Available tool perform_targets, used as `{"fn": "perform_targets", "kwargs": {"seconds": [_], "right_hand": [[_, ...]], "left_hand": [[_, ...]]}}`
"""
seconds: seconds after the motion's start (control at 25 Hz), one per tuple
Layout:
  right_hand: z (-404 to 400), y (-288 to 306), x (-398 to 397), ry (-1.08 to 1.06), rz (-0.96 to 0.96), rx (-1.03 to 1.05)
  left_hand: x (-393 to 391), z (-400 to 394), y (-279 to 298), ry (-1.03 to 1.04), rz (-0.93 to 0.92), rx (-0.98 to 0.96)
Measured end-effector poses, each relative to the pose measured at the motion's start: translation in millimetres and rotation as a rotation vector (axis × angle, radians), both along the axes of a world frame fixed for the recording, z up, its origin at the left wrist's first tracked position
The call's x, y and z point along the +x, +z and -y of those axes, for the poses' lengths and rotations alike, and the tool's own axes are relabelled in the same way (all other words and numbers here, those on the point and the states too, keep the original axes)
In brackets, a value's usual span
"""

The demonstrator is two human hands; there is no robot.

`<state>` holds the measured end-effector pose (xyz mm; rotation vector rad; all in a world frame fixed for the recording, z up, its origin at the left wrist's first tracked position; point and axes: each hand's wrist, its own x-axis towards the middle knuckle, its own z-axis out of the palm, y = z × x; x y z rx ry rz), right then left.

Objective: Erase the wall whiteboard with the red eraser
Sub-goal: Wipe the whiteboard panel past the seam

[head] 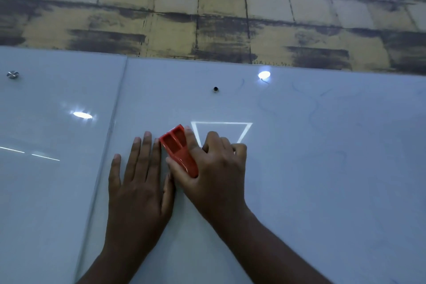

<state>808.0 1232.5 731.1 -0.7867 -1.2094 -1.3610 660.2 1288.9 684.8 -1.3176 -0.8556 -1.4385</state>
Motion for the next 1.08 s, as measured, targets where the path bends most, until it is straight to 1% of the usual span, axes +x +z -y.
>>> {"fn": "perform_targets", "kwargs": {"seconds": [0.08, 0.16, 0.28, 0.4, 0.52, 0.6, 0.68, 0.76, 0.88, 0.96, 1.08], "right_hand": [[2.6, 17.0, 11.0, -0.021, 0.022, 0.007], [4.7, 34.6, 28.9, -0.031, -0.001, 0.021], [10.3, 60.7, 63.1, -0.026, -0.116, 0.040], [16.9, 90.1, 110.0, -0.022, -0.283, 0.041], [22.3, 112.8, 141.7, 0.012, -0.410, 0.025], [21.4, 120.3, 142.4, 0.020, -0.445, 0.037], [18.1, 124.0, 127.2, -0.012, -0.380, 0.024], [12.0, 125.5, 109.2, -0.095, -0.220, 0.022], [12.4, 140.5, 108.9, -0.217, -0.057, 0.079], [15.7, 153.4, 124.8, -0.272, -0.009, 0.093], [19.2, 169.9, 148.0, -0.226, -0.059, 0.064]], "left_hand": [[-0.8, 2.0, 0.5, -0.002, 0.012, -0.004], [-0.3, 3.5, 2.4, -0.019, 0.024, -0.005], [0.4, 7.4, 3.3, -0.031, 0.042, 0.011], [-4.5, 18.9, 17.0, -0.037, 0.054, 0.042], [-6.8, 27.7, 44.7, -0.081, 0.067, 0.047], [1.2, 26.4, 72.8, -0.099, 0.034, 0.042], [15.2, 22.4, 100.9, -0.105, -0.009, 0.027], [31.6, 16.6, 118.7, -0.100, -0.028, 0.017], [49.0, 5.2, 121.5, -0.054, -0.028, 0.026], [51.1, 0.5, 118.5, -0.030, -0.030, 0.045], [50.7, -1.8, 117.4, -0.028, -0.023, 0.069]]}}
